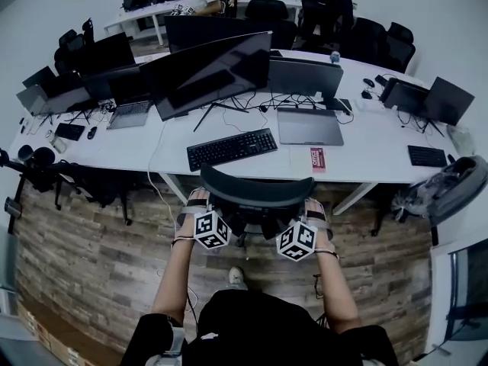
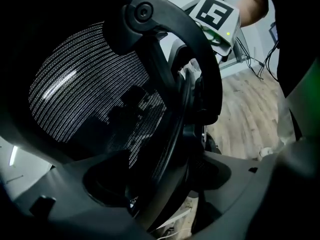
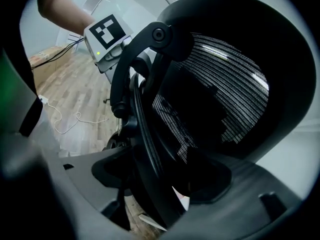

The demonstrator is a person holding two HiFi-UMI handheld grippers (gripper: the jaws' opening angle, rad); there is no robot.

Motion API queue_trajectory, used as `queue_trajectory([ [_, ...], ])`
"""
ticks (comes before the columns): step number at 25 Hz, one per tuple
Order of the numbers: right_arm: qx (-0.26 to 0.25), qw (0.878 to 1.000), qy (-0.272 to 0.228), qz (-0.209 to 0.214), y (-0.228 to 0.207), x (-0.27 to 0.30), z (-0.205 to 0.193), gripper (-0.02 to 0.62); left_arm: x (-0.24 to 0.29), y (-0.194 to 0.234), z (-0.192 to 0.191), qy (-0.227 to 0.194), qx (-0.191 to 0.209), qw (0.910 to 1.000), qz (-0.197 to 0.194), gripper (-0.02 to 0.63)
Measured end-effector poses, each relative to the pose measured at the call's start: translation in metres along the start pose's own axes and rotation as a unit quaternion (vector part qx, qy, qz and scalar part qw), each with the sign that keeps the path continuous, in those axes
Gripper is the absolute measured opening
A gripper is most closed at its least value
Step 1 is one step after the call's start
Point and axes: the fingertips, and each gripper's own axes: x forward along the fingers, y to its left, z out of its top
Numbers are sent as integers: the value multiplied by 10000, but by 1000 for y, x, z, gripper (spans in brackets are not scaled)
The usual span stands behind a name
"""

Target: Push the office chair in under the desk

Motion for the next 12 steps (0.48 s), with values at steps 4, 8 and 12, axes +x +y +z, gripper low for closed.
queue_trajectory([
  [4, 76, 9999, 22, -135, -13, 22, 5, 319, 18, 20, -7, -93, 67, 9999, 1, 370],
  [8, 156, 9994, 120, -275, -34, 43, 7, 322, 40, 44, -8, -154, 129, 9998, -16, 370],
  [12, 239, 9985, 257, -415, -48, 66, 8, 325, 60, 63, -13, -232, 178, 9996, -5, 370],
])
